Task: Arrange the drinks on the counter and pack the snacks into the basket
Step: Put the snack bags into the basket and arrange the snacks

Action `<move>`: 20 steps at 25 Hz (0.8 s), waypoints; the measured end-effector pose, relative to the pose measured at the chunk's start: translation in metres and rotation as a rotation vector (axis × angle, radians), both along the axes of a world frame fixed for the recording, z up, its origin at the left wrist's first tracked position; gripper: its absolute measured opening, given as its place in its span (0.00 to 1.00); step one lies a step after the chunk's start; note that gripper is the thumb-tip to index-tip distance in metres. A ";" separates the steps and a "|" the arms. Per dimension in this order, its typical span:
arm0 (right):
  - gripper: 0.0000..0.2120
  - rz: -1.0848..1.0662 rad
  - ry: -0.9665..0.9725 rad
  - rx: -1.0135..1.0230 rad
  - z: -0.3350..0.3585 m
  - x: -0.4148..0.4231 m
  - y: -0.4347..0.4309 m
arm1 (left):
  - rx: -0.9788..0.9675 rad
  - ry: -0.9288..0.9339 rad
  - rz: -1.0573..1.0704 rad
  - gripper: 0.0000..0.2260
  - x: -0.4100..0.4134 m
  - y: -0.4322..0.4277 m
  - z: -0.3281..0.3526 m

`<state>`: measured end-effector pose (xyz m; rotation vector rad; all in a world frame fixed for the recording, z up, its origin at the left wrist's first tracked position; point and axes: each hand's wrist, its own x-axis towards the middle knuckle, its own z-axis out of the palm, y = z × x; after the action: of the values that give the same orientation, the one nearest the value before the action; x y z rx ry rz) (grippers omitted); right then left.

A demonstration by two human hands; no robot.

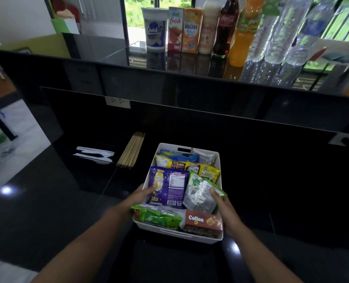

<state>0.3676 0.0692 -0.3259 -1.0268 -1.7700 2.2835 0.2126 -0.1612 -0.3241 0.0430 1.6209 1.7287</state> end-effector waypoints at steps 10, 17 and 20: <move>0.29 0.047 0.058 -0.106 0.026 0.021 -0.039 | 0.069 -0.004 -0.131 0.22 0.016 -0.044 0.013; 0.34 0.110 0.150 0.034 0.072 0.034 -0.101 | 0.127 0.002 -0.112 0.21 0.043 -0.116 0.057; 0.32 0.111 0.219 0.043 0.092 0.039 -0.134 | 0.130 0.035 -0.081 0.20 0.049 -0.152 0.093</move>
<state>0.4063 -0.0643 -0.2336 -0.6573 -1.8180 2.3058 0.2614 -0.3137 -0.2315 0.1993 1.5080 1.7778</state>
